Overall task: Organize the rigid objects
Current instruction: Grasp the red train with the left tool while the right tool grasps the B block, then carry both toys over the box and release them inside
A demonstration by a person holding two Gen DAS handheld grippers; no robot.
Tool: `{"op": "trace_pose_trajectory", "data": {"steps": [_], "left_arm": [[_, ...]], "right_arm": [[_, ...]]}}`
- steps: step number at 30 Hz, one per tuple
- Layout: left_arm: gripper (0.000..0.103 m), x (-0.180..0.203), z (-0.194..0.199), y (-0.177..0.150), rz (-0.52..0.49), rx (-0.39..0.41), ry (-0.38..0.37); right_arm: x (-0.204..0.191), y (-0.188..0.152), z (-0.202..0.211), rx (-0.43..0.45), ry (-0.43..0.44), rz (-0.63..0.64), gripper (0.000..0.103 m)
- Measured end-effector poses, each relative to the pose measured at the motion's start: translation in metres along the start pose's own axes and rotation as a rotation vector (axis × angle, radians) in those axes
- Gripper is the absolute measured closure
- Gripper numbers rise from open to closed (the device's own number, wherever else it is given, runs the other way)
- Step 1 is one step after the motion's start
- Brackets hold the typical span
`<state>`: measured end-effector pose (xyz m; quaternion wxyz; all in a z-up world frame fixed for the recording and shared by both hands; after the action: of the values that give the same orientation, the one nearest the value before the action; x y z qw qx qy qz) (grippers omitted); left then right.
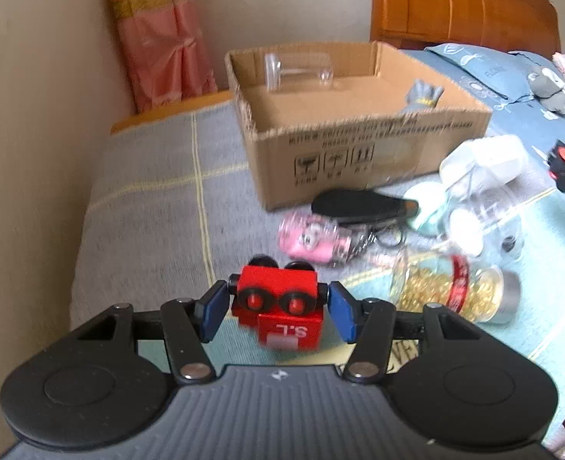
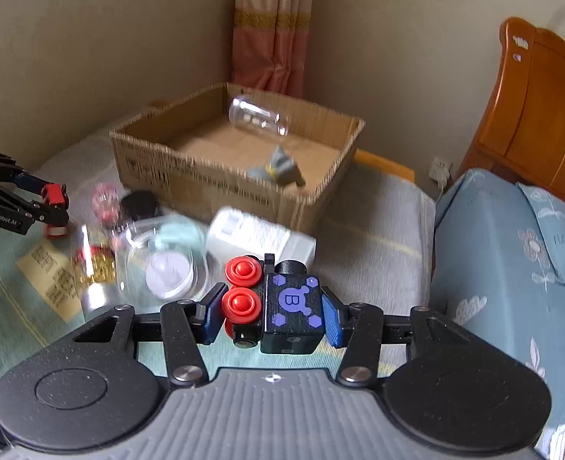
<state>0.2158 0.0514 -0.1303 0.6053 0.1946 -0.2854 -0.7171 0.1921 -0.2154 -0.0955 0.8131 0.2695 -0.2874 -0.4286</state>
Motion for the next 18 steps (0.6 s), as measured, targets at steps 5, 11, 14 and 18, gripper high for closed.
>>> {"op": "trace_pose_trajectory", "data": {"steps": [5,11,14,18], "left_arm": [[0.048,0.003,0.017,0.024,0.003,0.03,-0.021],[0.048,0.013,0.037,0.071,-0.017,0.079,-0.061],[0.048,0.021,0.042,0.099,-0.036,0.101,-0.08],[0.048,0.032,0.036,0.13,-0.063,0.118,-0.095]], "right_arm": [[0.006,0.025,0.007,0.049,0.01,0.021,0.048],[0.013,0.062,0.008,0.105,0.017,0.064,0.048],[0.019,0.082,0.003,0.123,0.025,0.062,0.048],[0.025,0.102,-0.006,0.134,0.03,0.068,0.048]]}}
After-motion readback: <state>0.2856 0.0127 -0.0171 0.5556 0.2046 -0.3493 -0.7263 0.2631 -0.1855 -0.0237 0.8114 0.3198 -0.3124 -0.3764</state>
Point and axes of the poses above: each gripper's, at about its wrist camera, not at the fingertips, and z roughly against the way its jaws point, x to its right, y to its top, the point moved 8 cm from there along -z, roughly the way its jaws point, and after that the axes turned 10 degrees about z, right-handed, at the moved point
